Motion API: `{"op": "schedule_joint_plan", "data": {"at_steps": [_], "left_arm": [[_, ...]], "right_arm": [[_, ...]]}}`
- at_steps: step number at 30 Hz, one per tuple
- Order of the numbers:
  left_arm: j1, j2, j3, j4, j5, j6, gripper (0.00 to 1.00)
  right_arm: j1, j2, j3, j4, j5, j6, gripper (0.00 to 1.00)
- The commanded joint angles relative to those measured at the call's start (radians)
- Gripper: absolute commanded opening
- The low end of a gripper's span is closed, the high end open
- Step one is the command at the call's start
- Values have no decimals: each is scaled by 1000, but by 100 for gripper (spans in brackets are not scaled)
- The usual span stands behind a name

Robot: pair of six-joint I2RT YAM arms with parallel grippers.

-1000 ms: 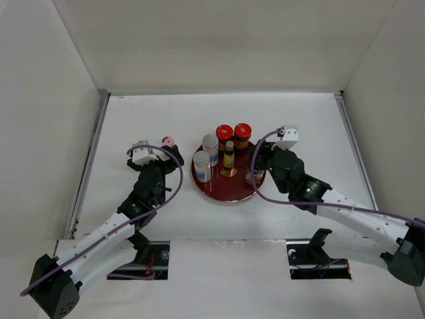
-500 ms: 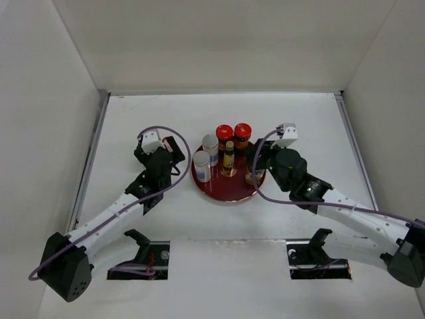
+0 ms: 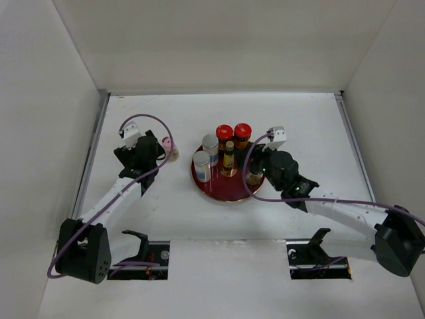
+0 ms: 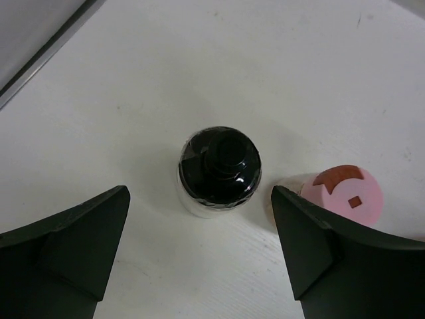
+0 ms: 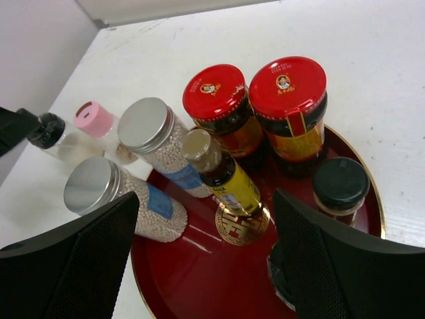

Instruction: Organize the condiment bottles

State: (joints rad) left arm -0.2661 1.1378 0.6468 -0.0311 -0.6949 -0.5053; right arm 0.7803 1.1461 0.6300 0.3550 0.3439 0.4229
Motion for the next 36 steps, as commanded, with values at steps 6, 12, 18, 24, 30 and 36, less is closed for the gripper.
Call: {"op": "schedule_joint_plan", "data": {"at_steps": [6,12,18,24,30,36], "left_arm": [[46,105,77,55,66,24,89],[77,184,85,146,34,7,79],[89,221,83,194,35,7,65],[40,131,54,206,0,21,43],[-155,-200,14,191,-164,120,41],[-409,-435,91,142,-279,260,40]], "right_arm": [[21,112,17,127,-45,10,85],[30,145,30,128,-51,11,85],[29,127,20,133,-48,8,85],[29,124,10,145,-39,2,85],[30,80,-13,171,-11,-13,95],[30,-11,-59,219,1,-32,98]]}}
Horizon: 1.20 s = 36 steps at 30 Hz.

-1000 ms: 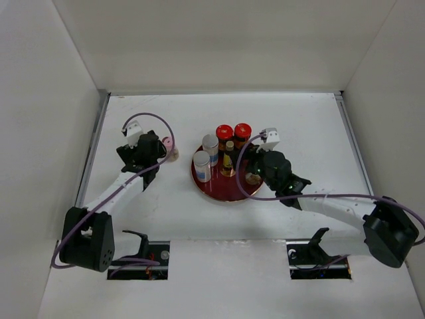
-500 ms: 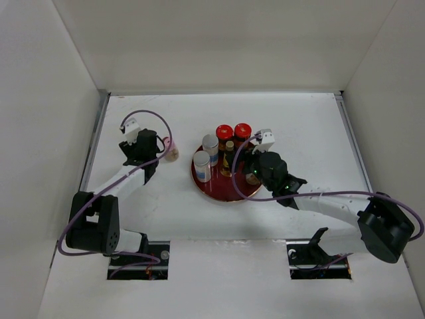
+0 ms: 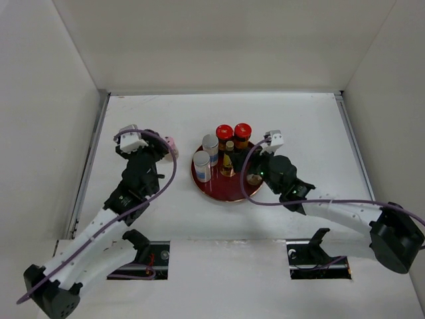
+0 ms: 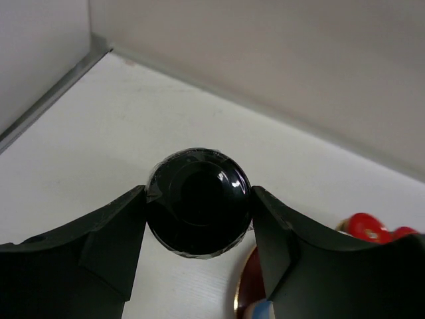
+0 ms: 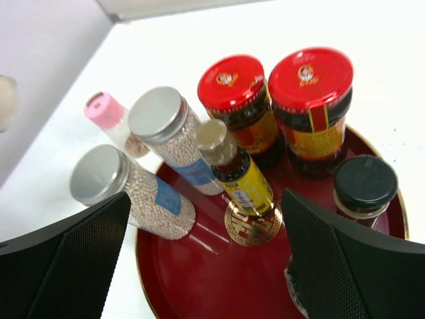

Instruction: Organize the condiment bottles

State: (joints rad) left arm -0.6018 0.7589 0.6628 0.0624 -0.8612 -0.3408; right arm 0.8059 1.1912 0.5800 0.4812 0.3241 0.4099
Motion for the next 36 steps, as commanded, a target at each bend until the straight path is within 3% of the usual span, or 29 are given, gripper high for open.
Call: {"op": "schedule_joint_plan", "data": {"at_steps": [1,6,9,12,15,17,27,36], "left_arm": [[-124,-70,93,48,-122,108,40],[-400,-21,195,59,-67,186,40],[-534,80,234,97,-13,238,40],[-644,186,253,126,46,267,40],[-674,282,236,200,65,273,40],[-674,327,215,230,68,264,40],[-568,545,78,372,149,135,41],[-507,611,-32,425,191,20,45]], "right_arm": [[5,-71,-14,94,21,-23,99],[0,-142,-51,122,32,-16,98],[-27,-211,-101,155,120,0,95],[-76,-277,-141,142,211,39,78],[-133,-332,-172,103,265,99,50],[-173,-358,-187,80,265,141,43],[-241,-331,-190,63,191,196,58],[-238,-312,-187,73,185,190,61]]}}
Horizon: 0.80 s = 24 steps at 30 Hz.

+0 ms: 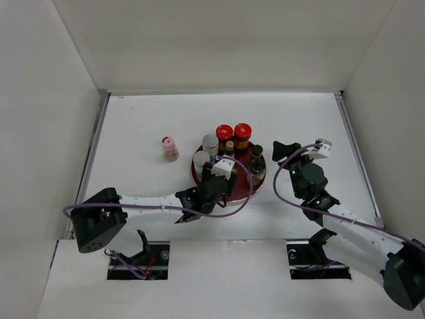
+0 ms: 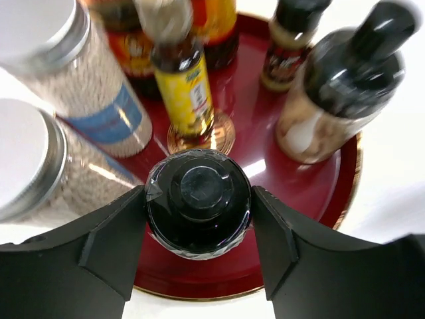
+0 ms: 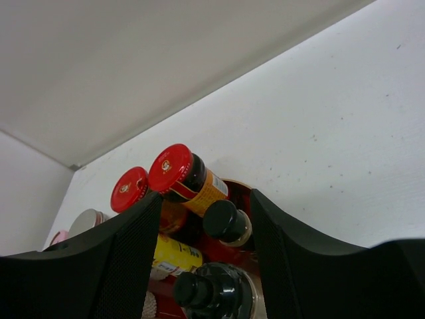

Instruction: Organize the condiment bottles

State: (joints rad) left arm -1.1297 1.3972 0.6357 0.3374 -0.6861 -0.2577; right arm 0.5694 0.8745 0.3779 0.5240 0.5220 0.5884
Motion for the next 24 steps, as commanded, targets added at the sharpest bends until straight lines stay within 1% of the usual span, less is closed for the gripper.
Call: {"op": "schedule_joint_plan", "data": {"at_steps": [1,2,7,9,11,13,16,17,18,19,21,22,23,24], "left_arm": [[26,-29,-14,152,22,-78,47],[29,-30,-21,152,26,-90,50],[23,-72,-33,150,20,-83,80],[20,-102,-22,150,28,-71,89],[12,-145,13,135,43,-36,95],[2,-196,48,137,97,7,96],[14,-259,100,147,126,46,95],[29,-276,116,146,116,54,94],[61,-291,124,149,102,61,90],[98,-299,131,149,86,60,83],[173,-308,137,143,54,48,69],[217,-305,137,144,40,44,61],[289,-293,137,141,21,38,51],[329,-288,134,138,11,25,47]], "right_arm": [[-1,9,19,27,-13,11,60],[-1,12,22,22,-13,8,60],[-1,26,26,25,-14,4,62],[-1,26,29,24,-13,1,64],[-1,32,26,31,-16,2,64],[-1,41,32,27,-19,1,64],[2,37,30,33,-11,-7,65],[2,38,30,33,-14,-6,65],[2,43,30,30,-19,1,65],[2,44,33,27,-23,1,64],[5,44,38,27,-24,-9,58],[7,44,38,31,-20,-15,52],[7,53,38,33,-23,-15,43],[7,60,42,25,-30,-13,38]]}}
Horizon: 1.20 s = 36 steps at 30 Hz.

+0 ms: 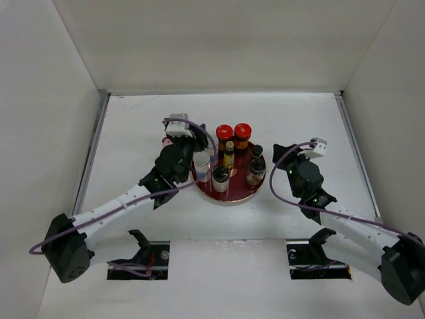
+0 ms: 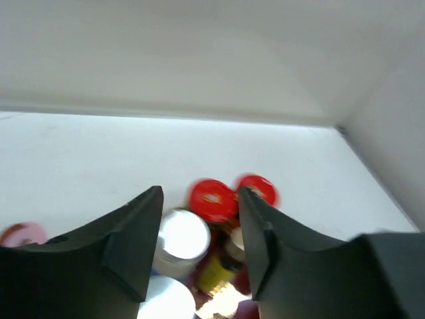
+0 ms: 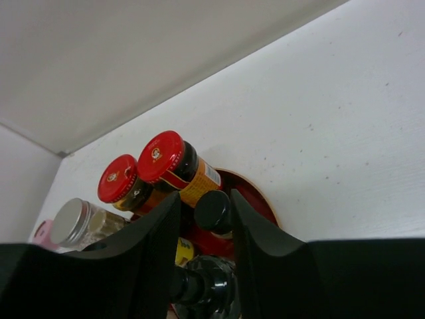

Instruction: Organize the condiment bottles

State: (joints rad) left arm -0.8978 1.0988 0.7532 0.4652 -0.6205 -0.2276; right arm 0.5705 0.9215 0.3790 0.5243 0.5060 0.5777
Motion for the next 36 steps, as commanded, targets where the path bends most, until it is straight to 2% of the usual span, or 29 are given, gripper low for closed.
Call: {"op": "schedule_joint_plan", "data": {"at_steps": [1,2,4,7,9,13,19,23,24,28,32,36], "left_arm": [[148,22,8,10,-65,-30,44],[203,42,0,9,-70,-56,44],[295,105,3,-19,-59,-96,50],[389,203,32,-95,-51,-140,74],[424,245,31,-103,-50,-164,84],[480,317,40,-122,-27,-170,86],[521,415,55,-125,5,-185,84],[529,466,67,-112,18,-193,78],[530,470,70,-115,22,-193,76],[529,467,66,-99,24,-196,55],[494,370,38,-92,2,-185,42],[432,199,9,-59,-36,-142,41]], "right_arm": [[7,20,47,22,-17,-3,35],[15,23,50,22,-18,-7,34],[28,30,52,28,-9,-15,35],[30,43,52,32,-18,-9,45],[33,48,60,31,-18,-21,55],[35,66,58,39,-20,-19,65],[41,74,61,45,-21,-23,68],[44,76,64,45,-14,-36,69],[44,77,63,46,-14,-33,69],[47,79,67,42,-15,-38,69],[48,80,64,45,-23,-29,69],[51,76,61,54,-12,-35,69]]}}
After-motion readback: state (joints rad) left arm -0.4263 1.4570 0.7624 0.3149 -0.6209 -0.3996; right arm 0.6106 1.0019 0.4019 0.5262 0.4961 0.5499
